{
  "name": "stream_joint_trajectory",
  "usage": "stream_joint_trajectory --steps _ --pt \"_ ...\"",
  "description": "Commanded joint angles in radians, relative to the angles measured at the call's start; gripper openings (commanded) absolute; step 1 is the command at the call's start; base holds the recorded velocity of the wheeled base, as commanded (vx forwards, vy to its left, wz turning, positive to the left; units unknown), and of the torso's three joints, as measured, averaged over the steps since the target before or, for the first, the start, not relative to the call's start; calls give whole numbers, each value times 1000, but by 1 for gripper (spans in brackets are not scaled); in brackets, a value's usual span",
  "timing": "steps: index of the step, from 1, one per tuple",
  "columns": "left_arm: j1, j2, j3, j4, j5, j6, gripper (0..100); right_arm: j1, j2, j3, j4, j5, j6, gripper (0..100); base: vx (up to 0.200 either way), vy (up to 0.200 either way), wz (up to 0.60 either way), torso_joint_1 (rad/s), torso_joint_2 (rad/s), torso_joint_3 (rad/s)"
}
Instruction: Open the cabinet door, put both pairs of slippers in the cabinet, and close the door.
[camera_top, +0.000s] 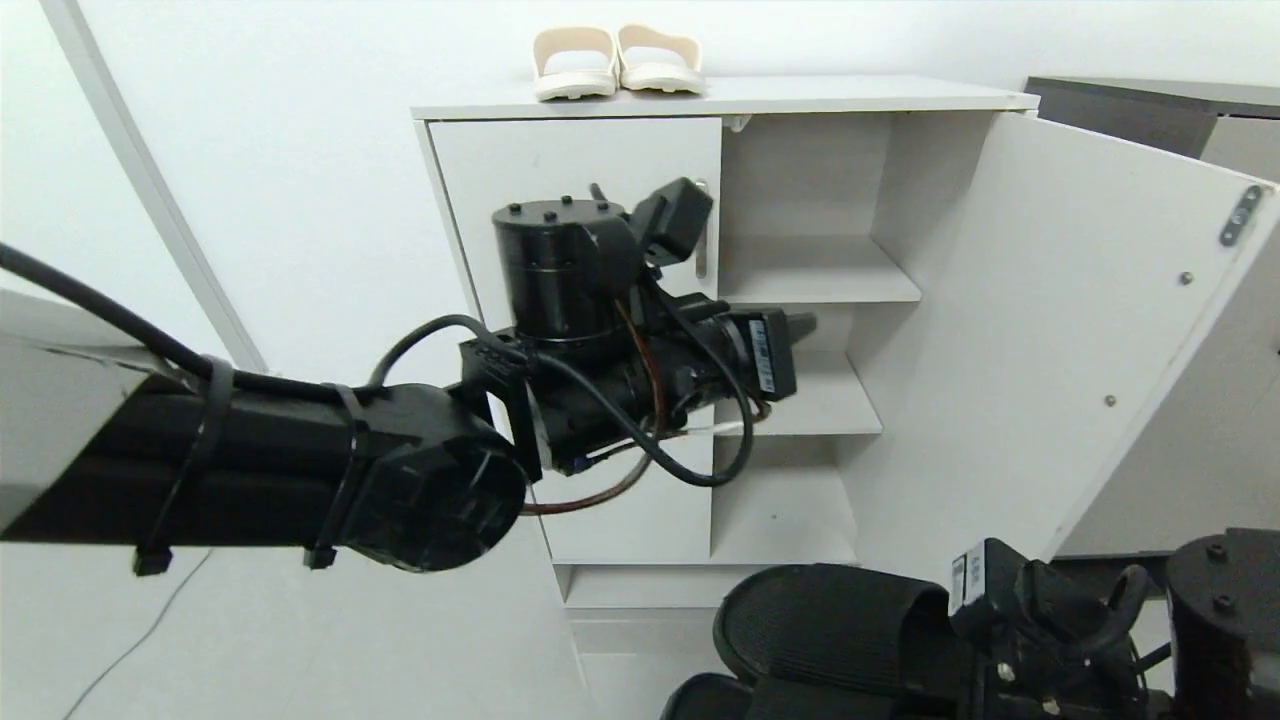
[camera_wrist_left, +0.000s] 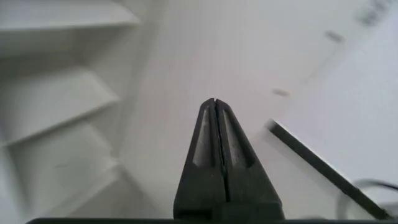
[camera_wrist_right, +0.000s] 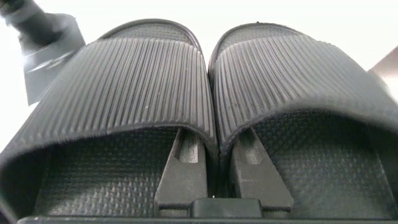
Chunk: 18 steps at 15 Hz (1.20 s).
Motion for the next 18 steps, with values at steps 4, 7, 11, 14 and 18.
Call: stream_joint_trajectory --steps 4,7,11,14,18 --pt "175 -416 204 258 303 162 0 -93 154 -160 -1 -270 133 0 0 0 0 0 0 0" --pt "202 -797 410 442 614 256 0 -109 246 -241 -1 -498 176 0 0 0 0 0 0 0" --pt "568 -1274 660 620 668 325 0 -130 299 -292 -2 -555 208 0 0 0 0 0 0 0" --pt "779 -1519 872 668 663 327 0 -136 316 -298 -2 -590 208 0 0 0 0 0 0 0" --pt "790 -1748 1135 673 599 333 0 -133 316 -287 -31 -593 204 0 0 0 0 0 0 0"
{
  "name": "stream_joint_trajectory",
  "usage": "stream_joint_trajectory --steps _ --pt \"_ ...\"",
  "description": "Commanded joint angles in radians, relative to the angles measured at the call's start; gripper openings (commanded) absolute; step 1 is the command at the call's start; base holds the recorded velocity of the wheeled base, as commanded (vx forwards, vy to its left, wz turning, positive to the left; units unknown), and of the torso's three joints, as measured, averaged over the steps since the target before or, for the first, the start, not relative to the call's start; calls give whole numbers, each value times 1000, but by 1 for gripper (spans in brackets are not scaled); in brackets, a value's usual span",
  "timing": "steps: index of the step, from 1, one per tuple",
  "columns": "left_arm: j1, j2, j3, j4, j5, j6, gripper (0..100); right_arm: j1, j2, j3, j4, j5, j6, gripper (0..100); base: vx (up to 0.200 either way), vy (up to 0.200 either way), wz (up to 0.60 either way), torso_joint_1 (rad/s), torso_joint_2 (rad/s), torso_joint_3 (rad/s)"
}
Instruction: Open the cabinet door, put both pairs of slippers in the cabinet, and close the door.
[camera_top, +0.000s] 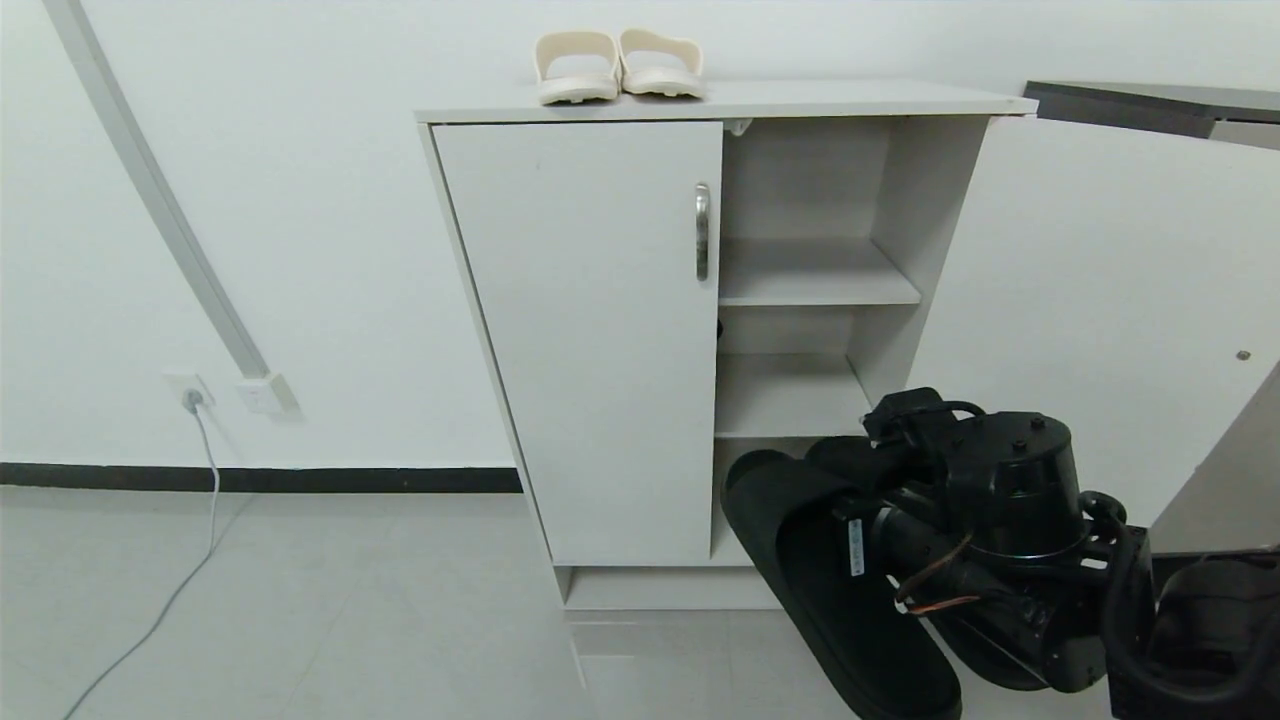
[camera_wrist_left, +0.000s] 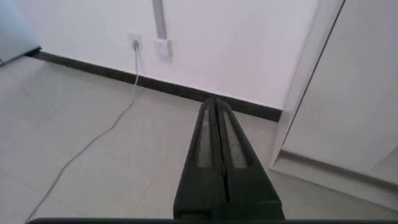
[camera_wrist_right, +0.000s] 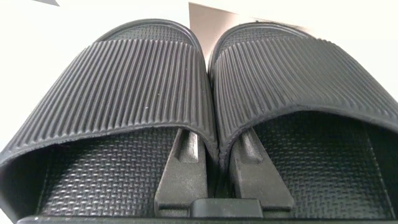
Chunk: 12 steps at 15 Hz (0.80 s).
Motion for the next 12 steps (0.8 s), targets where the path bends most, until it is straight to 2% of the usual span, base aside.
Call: stream_joint_trajectory --steps 1,3,4,6,7,8,10,12 --pt "38 -252 172 14 -63 9 0 2 6 6 -8 -1 -1 0 0 0 0 0 0 0" --pt "-6 -317 205 9 -112 6 0 3 9 10 -10 -1 -1 0 0 0 0 0 0 0" --pt "-5 -317 208 2 -149 11 0 5 9 10 -10 1 -1 0 0 0 0 0 0 0" --pt "-5 -317 209 -1 -321 0 0 11 9 16 -11 3 -1 0 0 0 0 0 0 0" --pt "-6 -317 209 29 -367 -25 0 15 9 18 -11 3 -1 0 0 0 0 0 0 0" --pt "-5 -317 205 57 -394 -23 0 18 11 18 -11 3 -1 0 0 0 0 0 0 0" --pt "-6 -317 209 40 -408 11 0 29 20 20 -16 3 -1 0 0 0 0 0 0 0" --pt "-5 -317 209 40 -408 -12 0 41 49 16 -71 -4 -4 0 0 0 0 0 0 0"
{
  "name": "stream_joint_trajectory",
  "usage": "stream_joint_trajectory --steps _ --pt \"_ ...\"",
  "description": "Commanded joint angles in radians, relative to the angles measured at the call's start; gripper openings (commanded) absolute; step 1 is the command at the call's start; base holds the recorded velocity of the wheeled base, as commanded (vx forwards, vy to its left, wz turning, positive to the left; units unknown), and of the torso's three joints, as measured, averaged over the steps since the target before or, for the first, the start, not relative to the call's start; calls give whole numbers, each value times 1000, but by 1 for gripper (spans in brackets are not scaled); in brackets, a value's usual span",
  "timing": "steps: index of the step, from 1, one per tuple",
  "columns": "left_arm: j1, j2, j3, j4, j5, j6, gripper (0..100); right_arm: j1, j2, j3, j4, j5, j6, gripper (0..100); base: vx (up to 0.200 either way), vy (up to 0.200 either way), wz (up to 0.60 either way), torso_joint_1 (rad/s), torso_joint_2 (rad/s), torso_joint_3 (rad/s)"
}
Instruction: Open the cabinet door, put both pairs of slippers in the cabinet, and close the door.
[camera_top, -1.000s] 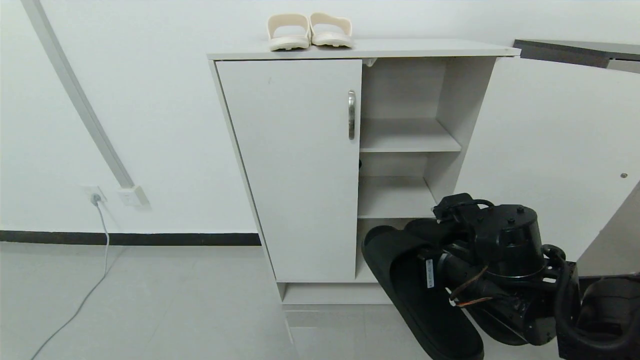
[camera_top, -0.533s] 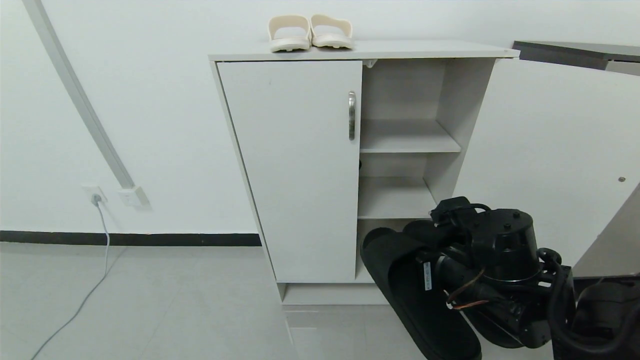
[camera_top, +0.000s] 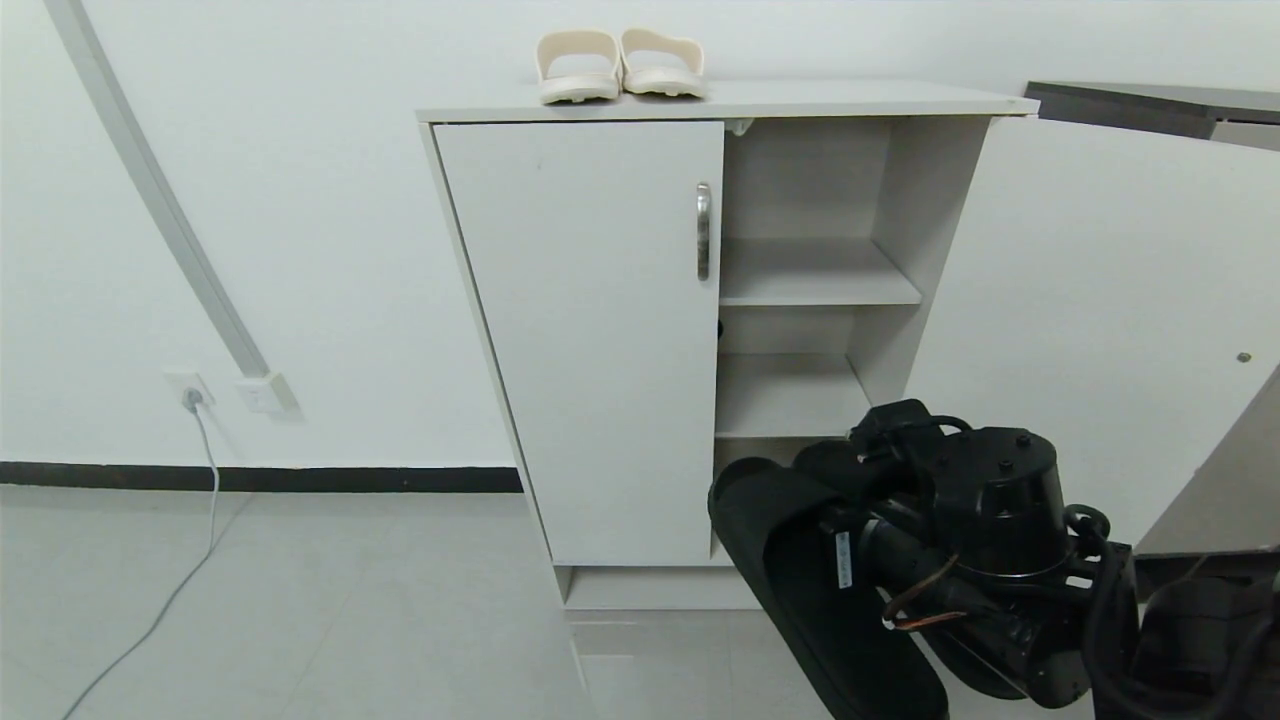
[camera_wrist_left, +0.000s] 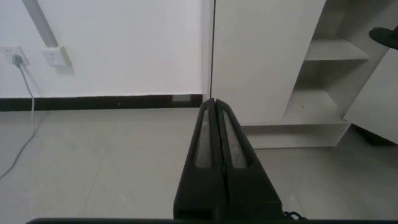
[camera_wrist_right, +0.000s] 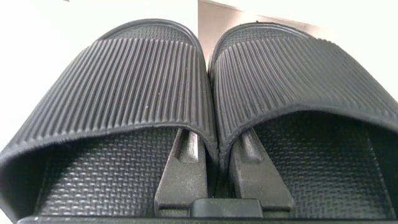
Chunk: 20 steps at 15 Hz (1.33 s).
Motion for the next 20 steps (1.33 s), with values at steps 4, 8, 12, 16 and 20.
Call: stream_joint_trajectory --steps 4,8,12,16,20 --pt "1 0 0 -2 3 -15 0 41 81 -70 -42 -138 3 0 0 0 0 0 0 0" --pt "1 0 0 -2 1 -13 0 76 210 -224 -40 -269 59 0 0 0 0 0 0 0" --pt "1 0 0 -2 1 -12 0 74 251 -251 -43 -299 61 0 0 0 0 0 0 0" --pt "1 0 0 -2 0 -12 0 74 250 -254 -46 -309 61 0 0 -200 0 1 1 4" --pt "0 0 0 -2 0 -12 0 56 256 -248 -46 -309 61 0 0 -200 0 10 2 4"
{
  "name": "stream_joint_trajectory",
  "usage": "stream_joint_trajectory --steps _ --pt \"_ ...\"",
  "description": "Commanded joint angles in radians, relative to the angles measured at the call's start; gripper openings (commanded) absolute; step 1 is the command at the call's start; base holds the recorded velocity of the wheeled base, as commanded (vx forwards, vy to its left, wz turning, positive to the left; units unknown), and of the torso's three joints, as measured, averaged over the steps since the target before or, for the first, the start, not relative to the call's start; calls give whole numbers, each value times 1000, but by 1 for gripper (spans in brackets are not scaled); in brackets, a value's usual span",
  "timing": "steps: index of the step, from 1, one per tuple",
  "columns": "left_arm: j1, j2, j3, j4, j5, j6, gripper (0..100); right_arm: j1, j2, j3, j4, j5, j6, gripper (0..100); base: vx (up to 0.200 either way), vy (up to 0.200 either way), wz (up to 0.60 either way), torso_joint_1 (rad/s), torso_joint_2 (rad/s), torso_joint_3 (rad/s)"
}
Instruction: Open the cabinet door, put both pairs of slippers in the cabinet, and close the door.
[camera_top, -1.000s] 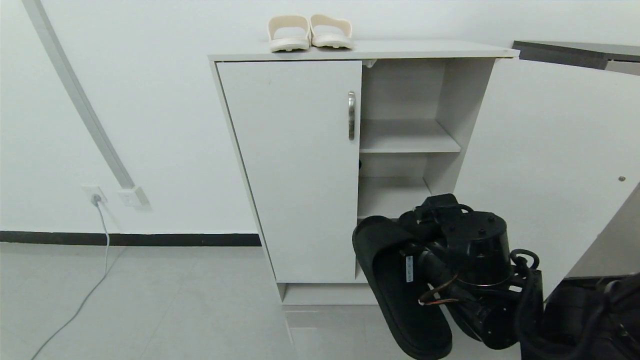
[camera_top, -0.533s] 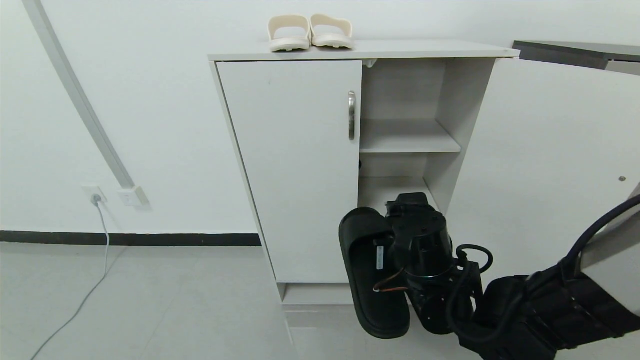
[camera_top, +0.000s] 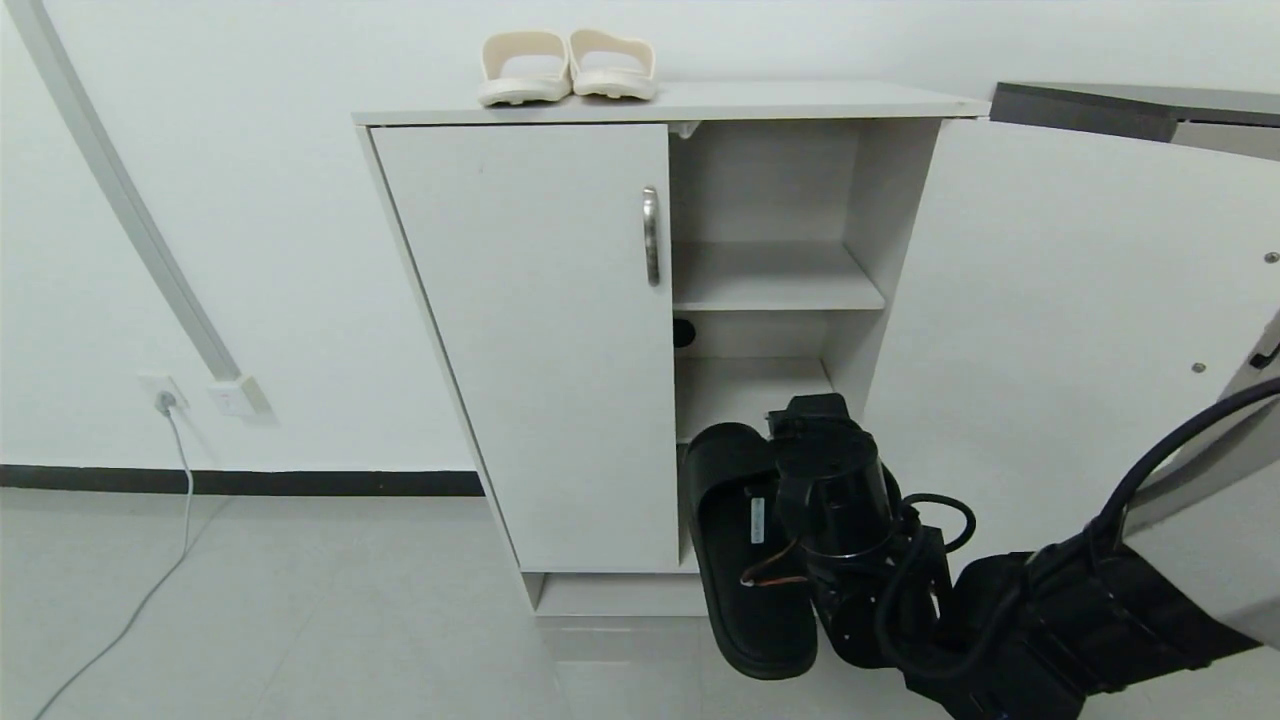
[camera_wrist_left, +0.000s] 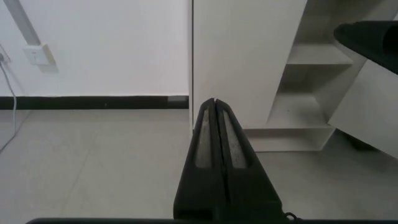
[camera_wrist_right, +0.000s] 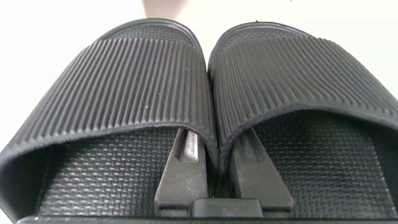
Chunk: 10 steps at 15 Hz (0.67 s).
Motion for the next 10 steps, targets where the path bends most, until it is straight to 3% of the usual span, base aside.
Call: stream_joint_trajectory --steps 1,6,10 --pt "0 3 0 0 0 -2 0 -14 13 1 -3 0 1 0 0 0 0 0 0 0" --pt "0 3 0 0 0 -2 0 -106 93 -32 -46 3 0 0 0 0 0 0 0 0" --pt "0 3 0 0 0 0 0 -95 119 -47 -84 9 -2 0 0 0 0 0 0 0"
